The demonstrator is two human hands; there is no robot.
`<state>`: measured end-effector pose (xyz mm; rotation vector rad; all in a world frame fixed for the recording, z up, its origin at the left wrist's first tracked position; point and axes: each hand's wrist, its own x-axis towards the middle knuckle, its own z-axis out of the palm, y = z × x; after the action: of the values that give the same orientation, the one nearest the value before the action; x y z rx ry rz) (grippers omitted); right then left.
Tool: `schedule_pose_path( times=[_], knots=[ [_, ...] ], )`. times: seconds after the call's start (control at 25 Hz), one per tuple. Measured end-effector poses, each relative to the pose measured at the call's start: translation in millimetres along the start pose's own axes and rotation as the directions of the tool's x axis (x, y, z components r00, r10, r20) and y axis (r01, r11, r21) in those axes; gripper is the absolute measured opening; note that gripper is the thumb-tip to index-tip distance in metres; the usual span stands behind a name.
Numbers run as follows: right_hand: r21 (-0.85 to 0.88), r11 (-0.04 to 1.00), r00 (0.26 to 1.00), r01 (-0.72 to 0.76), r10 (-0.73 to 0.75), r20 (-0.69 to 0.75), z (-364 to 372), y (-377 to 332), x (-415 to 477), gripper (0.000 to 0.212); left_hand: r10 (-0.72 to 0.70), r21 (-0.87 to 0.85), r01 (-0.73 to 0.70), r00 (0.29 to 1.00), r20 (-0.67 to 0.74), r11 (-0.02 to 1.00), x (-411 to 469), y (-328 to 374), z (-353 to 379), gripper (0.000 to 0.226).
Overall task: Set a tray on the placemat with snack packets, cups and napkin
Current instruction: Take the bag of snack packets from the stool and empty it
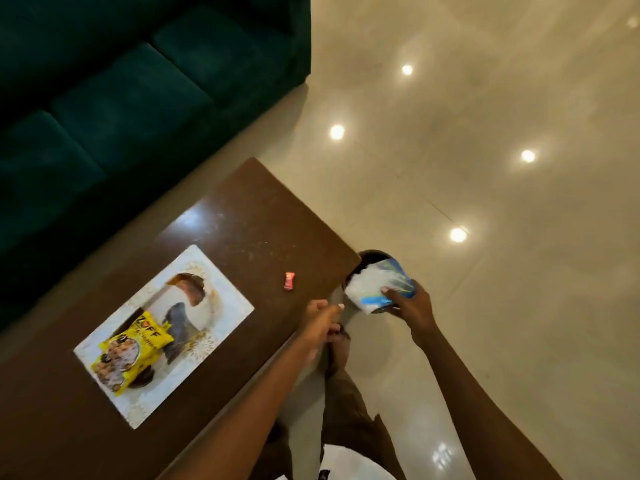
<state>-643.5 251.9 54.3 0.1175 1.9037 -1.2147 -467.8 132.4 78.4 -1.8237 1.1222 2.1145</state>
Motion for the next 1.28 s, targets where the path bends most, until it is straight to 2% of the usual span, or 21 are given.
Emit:
schedule_pose_path(
  times=[0.08, 0.2, 0.36, 0.4, 0.52, 0.56, 0.68, 0.8, 0.92, 1.08, 1.28],
  knots=[
    [-0.01, 1.0, 0.972, 0.0, -0.002, -0.234, -21.3, 12.0, 51.9, 0.042, -0.033, 0.009, 0.032, 0.999, 0.03, 0.999, 30.2, -6.8, 30.8, 0.032],
    [-0.124, 0.992, 0.929, -0.018, -0.029, -0.368, -20.0, 33.9, 129.7, 0.043, -0.105, 0.038, 0.101, 0.99, 0.099, 0.994, 76.8, -20.6, 69.9, 0.025],
    [-0.292, 0.956, 0.945, -0.026, -0.073, -0.32, 12.1, 74.0, 211.2, 0.047, -0.149, -0.016, 0.149, 0.988, 0.049, 0.989, 124.2, -44.0, 96.9, 0.022],
    [-0.337, 0.94, 0.957, -0.058, -0.045, -0.288, 19.5, 85.9, 229.1, 0.053, -0.165, -0.025, 0.166, 0.986, 0.04, 0.986, 135.4, -47.4, 98.9, 0.023],
    [-0.43, 0.89, 0.987, -0.152, 0.11, -0.12, 33.1, 105.1, 260.3, 0.086, -0.163, -0.068, 0.162, 0.987, -0.004, 0.984, 161.7, -44.5, 91.6, 0.026],
    [-0.441, 0.881, 0.985, -0.17, 0.142, -0.095, 34.9, 107.2, 263.6, 0.09, -0.152, -0.079, 0.149, 0.988, -0.026, 0.986, 166.1, -39.5, 86.1, 0.026],
    [-0.474, 0.872, 0.992, -0.123, 0.106, -0.063, 33.0, 112.1, 253.1, 0.069, -0.099, -0.131, 0.09, 0.993, -0.058, 0.987, 166.0, -24.9, 67.2, 0.028],
    [-0.451, 0.883, 0.99, -0.132, 0.091, -0.111, 29.5, 104.3, 226.6, 0.054, -0.056, -0.178, 0.046, 0.997, -0.053, 0.983, 149.5, -12.0, 51.6, 0.027],
    [-0.443, 0.896, 0.997, -0.015, -0.019, -0.071, 36.5, 85.7, 188.0, 0.037, -0.004, -0.22, -0.01, 0.998, -0.062, 0.975, 116.1, -4.9, 29.9, 0.027],
    [-0.478, 0.858, 0.98, 0.189, -0.199, 0.031, 71.7, 55.3, 119.4, 0.024, 0.047, -0.318, -0.081, 0.993, -0.112, 0.945, 49.0, -13.3, -19.1, 0.026],
    [-0.425, 0.827, 0.926, 0.367, -0.282, 0.25, 171.9, 29.6, -20.1, 0.017, 0.123, -0.456, -0.248, 0.95, -0.286, 0.855, -46.3, -58.3, -121.4, 0.022]
  ],
)
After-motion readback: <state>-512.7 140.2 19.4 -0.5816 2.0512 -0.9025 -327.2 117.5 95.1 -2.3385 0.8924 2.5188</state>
